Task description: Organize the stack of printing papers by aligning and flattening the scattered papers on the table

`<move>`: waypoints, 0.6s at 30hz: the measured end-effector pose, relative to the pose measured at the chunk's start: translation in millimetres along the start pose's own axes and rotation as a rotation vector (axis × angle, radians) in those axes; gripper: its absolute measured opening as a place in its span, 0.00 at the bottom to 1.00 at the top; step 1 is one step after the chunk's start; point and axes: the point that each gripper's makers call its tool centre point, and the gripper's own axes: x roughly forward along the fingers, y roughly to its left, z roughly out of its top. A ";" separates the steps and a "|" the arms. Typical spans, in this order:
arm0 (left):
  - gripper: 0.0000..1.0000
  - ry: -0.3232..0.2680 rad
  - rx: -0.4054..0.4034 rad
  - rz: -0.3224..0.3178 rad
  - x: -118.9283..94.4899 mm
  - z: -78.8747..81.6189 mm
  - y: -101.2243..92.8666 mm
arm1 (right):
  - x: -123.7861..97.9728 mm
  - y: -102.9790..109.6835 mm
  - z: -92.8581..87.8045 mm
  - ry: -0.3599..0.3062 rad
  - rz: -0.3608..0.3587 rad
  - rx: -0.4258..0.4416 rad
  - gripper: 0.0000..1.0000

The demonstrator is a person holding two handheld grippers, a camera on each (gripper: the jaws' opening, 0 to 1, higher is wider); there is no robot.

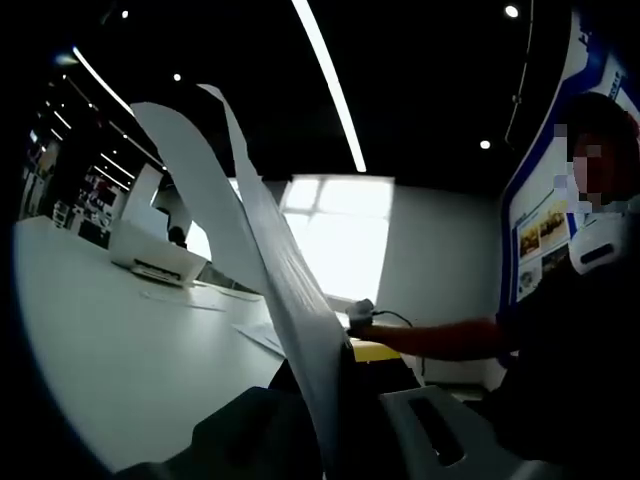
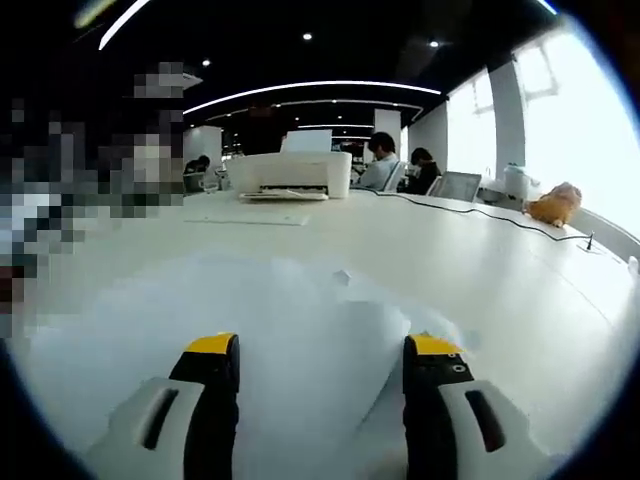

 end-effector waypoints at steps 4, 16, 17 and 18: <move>0.06 0.001 -0.001 0.001 0.0 -0.2 0.1 | -1.0 11.7 0.9 -0.006 0.042 -0.019 0.46; 0.06 0.003 -0.001 0.004 0.5 -0.7 0.1 | -4.5 37.9 2.2 -0.032 0.107 -0.152 0.16; 0.06 0.004 -0.001 0.004 0.5 -0.8 0.1 | -4.6 39.2 2.1 -0.033 0.108 -0.164 0.14; 0.06 0.004 -0.001 0.004 0.6 -0.9 0.1 | -4.6 39.6 2.0 -0.034 0.107 -0.175 0.13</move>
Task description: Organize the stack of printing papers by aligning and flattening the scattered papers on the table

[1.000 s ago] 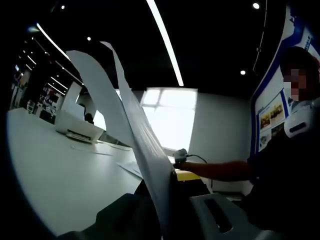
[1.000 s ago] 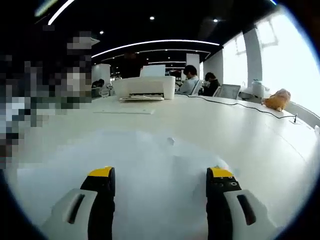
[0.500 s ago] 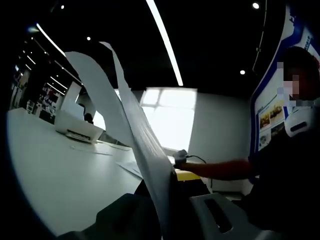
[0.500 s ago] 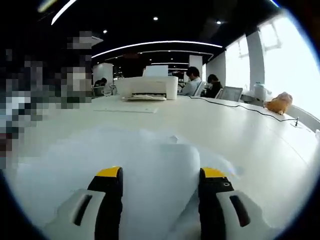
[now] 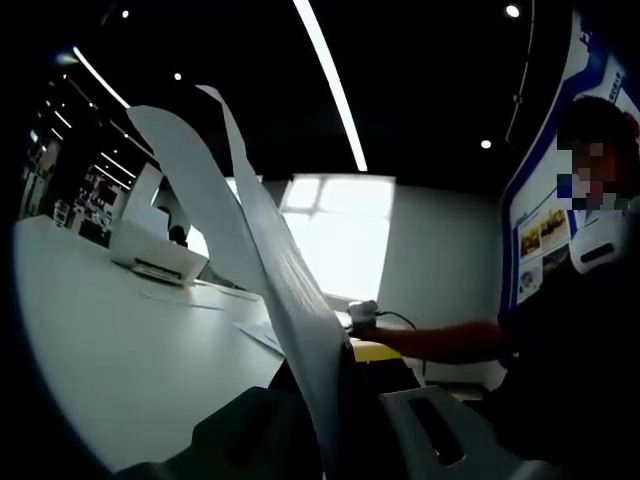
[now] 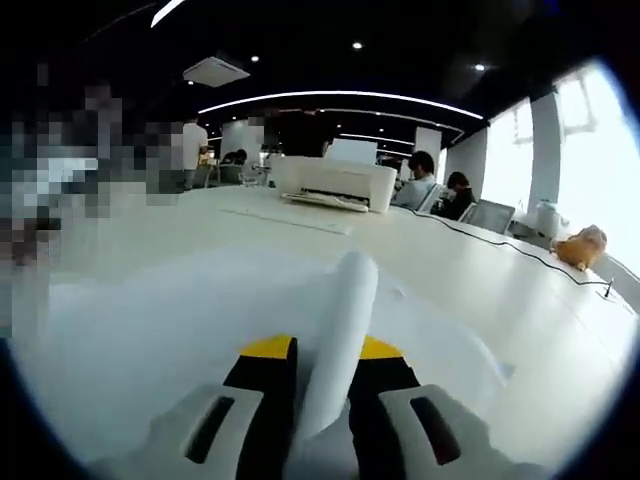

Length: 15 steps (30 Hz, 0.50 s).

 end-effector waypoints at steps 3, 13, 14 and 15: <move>0.06 0.000 -0.001 0.000 0.4 -0.2 -0.4 | -0.2 2.4 0.5 -0.002 -0.001 -0.032 0.11; 0.06 0.003 -0.002 0.000 1.1 -1.0 -0.6 | 3.5 3.0 3.2 -0.017 -0.018 -0.133 0.04; 0.06 0.003 -0.002 0.000 1.1 -1.0 -0.7 | 3.8 2.5 3.2 -0.017 -0.019 -0.134 0.03; 0.06 0.003 -0.002 0.000 1.2 -1.0 -0.8 | 4.4 1.9 3.2 -0.017 -0.018 -0.136 0.02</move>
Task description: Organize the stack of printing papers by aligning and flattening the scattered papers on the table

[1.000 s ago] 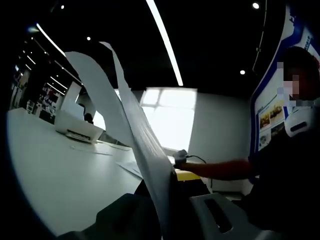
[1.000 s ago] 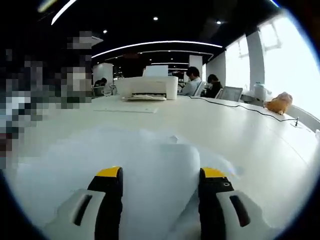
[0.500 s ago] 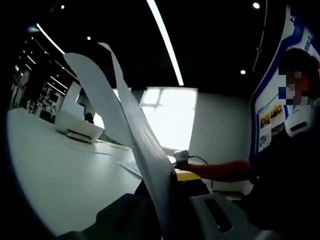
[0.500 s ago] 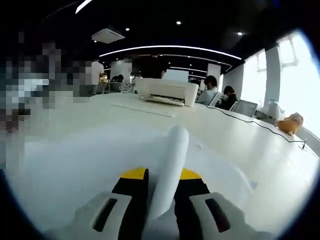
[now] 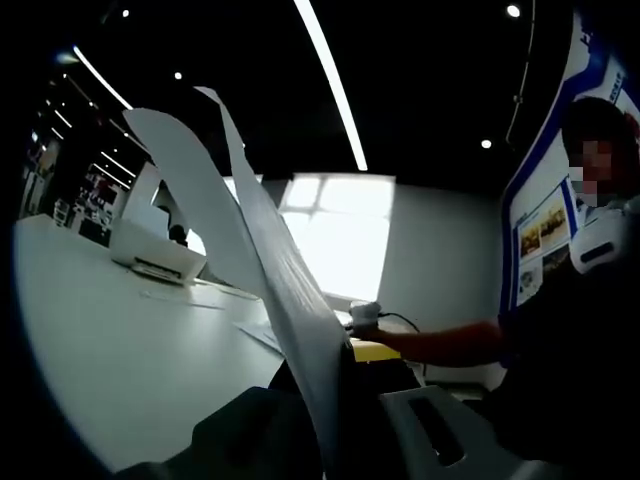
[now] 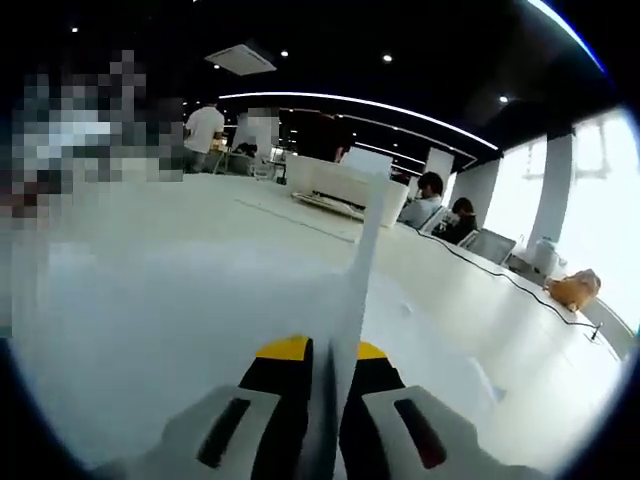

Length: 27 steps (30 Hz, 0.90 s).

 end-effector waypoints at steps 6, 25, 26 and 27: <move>0.07 0.000 0.000 0.000 0.3 0.0 -0.3 | -0.2 0.1 -1.1 0.007 0.001 -0.039 0.00; 0.06 0.003 0.000 0.003 0.7 -0.2 0.1 | -29.7 -14.4 26.0 -0.117 -0.010 0.155 0.00; 0.06 0.003 0.000 0.003 0.7 -0.3 0.2 | -32.3 -15.0 28.4 -0.124 -0.011 0.158 0.00; 0.06 0.004 0.000 0.004 0.7 -0.4 0.3 | -34.0 -15.0 30.1 -0.128 -0.011 0.159 0.00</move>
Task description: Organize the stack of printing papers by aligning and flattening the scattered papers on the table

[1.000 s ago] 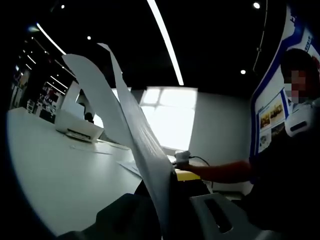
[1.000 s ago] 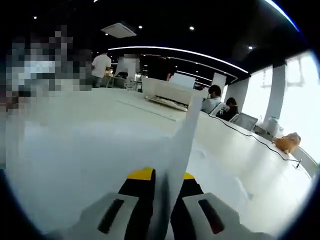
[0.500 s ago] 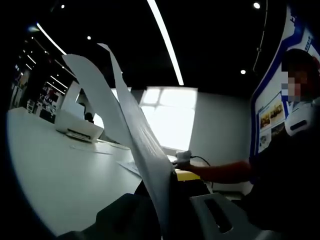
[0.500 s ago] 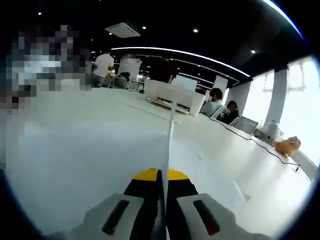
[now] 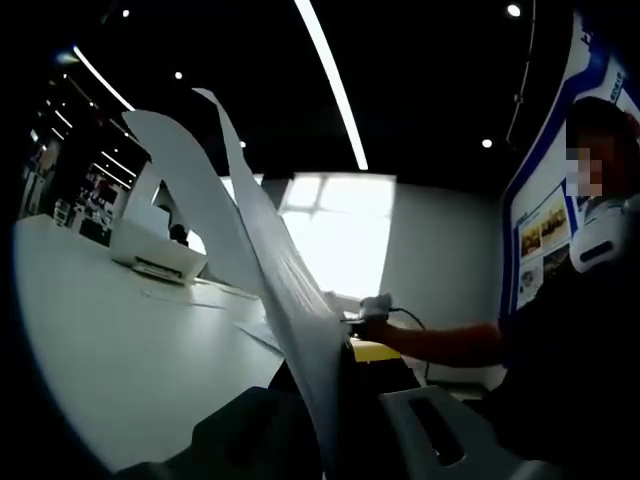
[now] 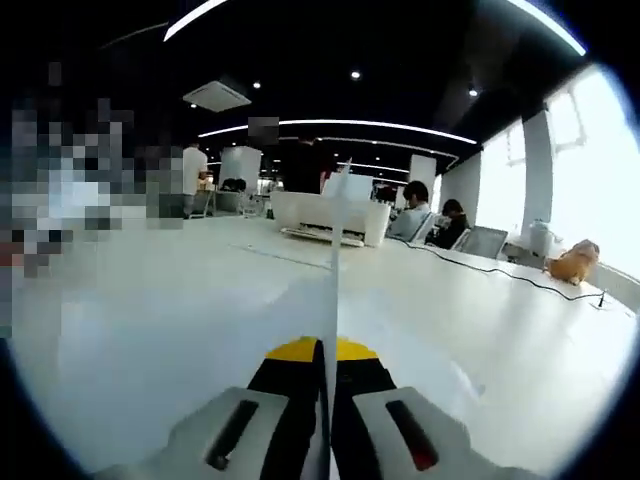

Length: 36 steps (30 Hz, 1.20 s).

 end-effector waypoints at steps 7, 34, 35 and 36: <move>0.06 0.001 0.001 0.002 0.0 -0.3 -0.2 | -15.5 2.3 27.0 -0.067 0.004 0.001 0.00; 0.06 0.002 0.002 0.002 -0.5 -0.8 -0.1 | -67.6 36.6 118.2 -0.267 0.091 0.078 0.00; 0.06 0.002 0.001 0.002 -0.4 -0.8 -0.1 | -70.1 40.1 122.6 -0.275 0.096 0.072 0.00; 0.06 0.003 0.001 0.002 -0.4 -0.9 0.0 | -72.8 43.4 126.9 -0.282 0.100 0.065 0.00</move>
